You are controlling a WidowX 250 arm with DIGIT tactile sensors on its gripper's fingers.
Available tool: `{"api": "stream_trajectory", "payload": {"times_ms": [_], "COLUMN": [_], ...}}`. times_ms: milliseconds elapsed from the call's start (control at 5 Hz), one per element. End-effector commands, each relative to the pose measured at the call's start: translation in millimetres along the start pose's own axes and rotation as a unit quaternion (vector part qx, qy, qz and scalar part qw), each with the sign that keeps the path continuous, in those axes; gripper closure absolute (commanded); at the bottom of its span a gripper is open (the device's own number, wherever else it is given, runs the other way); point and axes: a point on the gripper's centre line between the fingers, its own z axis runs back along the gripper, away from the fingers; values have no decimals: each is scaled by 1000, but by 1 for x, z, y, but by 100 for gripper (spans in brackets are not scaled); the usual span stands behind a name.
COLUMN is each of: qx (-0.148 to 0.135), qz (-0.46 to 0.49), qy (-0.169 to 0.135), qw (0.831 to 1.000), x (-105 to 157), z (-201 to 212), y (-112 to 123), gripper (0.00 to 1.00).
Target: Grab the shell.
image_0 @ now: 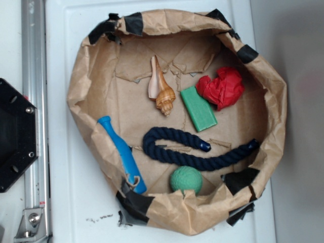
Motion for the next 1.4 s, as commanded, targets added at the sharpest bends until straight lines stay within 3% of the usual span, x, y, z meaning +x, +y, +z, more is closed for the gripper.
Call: {"api": "stream_trajectory", "payload": {"times_ms": [0, 200, 400, 600, 800, 1000, 1200], "qx": [0, 65, 58, 43, 13, -24, -23], "qz": [0, -65, -104, -118, -122, -162, -215], "qy": [0, -60, -90, -91, -64, -52, -46], "qw": [1000, 994, 989, 988, 990, 985, 975], "x": [0, 37, 72, 93, 107, 113, 112], "z": [0, -16, -26, -51, -95, -136, -168], "y": [0, 21, 30, 39, 49, 43, 30], "gripper": [0, 0, 0, 0, 0, 0, 0]}}
